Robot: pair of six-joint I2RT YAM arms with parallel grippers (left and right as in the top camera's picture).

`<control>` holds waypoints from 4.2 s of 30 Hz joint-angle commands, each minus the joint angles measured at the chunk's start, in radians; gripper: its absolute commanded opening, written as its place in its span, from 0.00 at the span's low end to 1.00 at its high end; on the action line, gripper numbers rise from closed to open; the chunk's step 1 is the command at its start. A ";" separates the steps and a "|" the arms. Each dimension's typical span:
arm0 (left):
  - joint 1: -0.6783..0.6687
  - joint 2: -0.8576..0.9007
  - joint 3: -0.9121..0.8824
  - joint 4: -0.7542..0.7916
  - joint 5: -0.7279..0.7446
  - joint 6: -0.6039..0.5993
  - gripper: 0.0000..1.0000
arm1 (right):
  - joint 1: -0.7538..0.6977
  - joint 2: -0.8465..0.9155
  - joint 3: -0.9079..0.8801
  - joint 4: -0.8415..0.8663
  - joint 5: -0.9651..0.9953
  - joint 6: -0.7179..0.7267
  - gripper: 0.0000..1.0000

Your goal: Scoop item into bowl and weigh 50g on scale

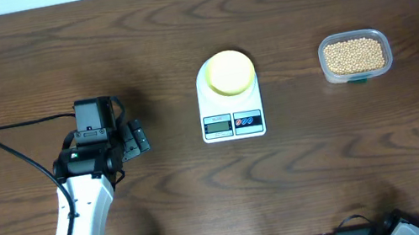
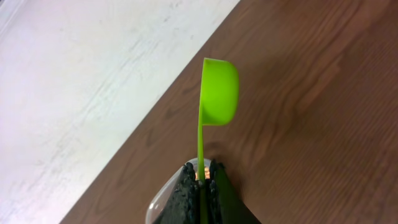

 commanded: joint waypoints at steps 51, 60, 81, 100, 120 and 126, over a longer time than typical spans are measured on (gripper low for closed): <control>0.006 0.002 0.008 0.108 0.202 0.005 0.98 | 0.245 -0.006 0.015 0.127 -0.183 -0.341 0.01; 0.000 0.003 0.008 0.155 0.678 0.005 0.98 | 0.245 -0.006 0.015 0.063 -0.182 -0.342 0.01; -0.193 0.051 0.007 0.105 0.735 0.004 0.08 | 0.245 -0.006 0.015 0.014 -0.190 -0.341 0.01; -0.398 0.328 0.006 0.354 0.637 -0.040 0.07 | 0.245 -0.006 0.015 0.011 -0.190 -0.342 0.01; -0.575 0.373 0.006 0.519 0.279 -0.031 0.07 | 0.245 -0.006 0.015 0.012 -0.190 -0.342 0.01; -0.596 0.388 0.006 0.531 0.266 -0.032 0.07 | 0.245 -0.006 0.015 0.012 -0.190 -0.342 0.01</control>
